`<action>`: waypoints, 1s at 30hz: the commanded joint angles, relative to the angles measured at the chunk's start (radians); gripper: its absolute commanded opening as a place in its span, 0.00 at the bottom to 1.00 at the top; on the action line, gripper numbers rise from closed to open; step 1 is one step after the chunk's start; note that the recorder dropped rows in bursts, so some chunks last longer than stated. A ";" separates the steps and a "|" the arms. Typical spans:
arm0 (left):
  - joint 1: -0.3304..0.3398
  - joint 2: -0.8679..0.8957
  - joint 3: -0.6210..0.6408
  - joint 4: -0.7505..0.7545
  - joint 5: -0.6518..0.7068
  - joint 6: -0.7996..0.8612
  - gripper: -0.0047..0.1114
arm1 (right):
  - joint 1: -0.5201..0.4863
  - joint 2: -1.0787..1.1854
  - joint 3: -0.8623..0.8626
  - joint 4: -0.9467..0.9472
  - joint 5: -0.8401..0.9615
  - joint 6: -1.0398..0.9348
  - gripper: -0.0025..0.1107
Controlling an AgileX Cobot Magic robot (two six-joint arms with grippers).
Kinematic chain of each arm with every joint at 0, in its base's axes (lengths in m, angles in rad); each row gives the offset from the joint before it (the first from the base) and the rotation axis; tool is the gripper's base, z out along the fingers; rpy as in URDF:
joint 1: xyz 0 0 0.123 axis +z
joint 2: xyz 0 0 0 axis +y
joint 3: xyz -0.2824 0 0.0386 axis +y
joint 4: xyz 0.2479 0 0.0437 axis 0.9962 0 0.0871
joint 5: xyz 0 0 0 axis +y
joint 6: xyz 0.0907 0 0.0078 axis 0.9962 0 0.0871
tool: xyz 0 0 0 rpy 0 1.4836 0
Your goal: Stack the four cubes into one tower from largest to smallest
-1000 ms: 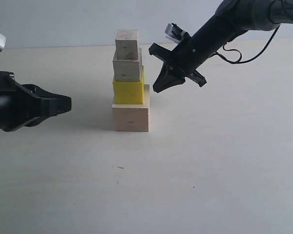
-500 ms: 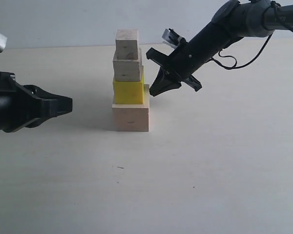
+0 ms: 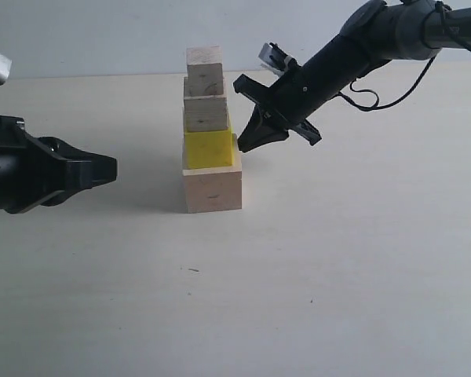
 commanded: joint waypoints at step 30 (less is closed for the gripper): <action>0.002 0.001 0.002 -0.002 0.073 0.024 0.04 | 0.003 -0.064 0.030 -0.179 0.084 0.167 0.02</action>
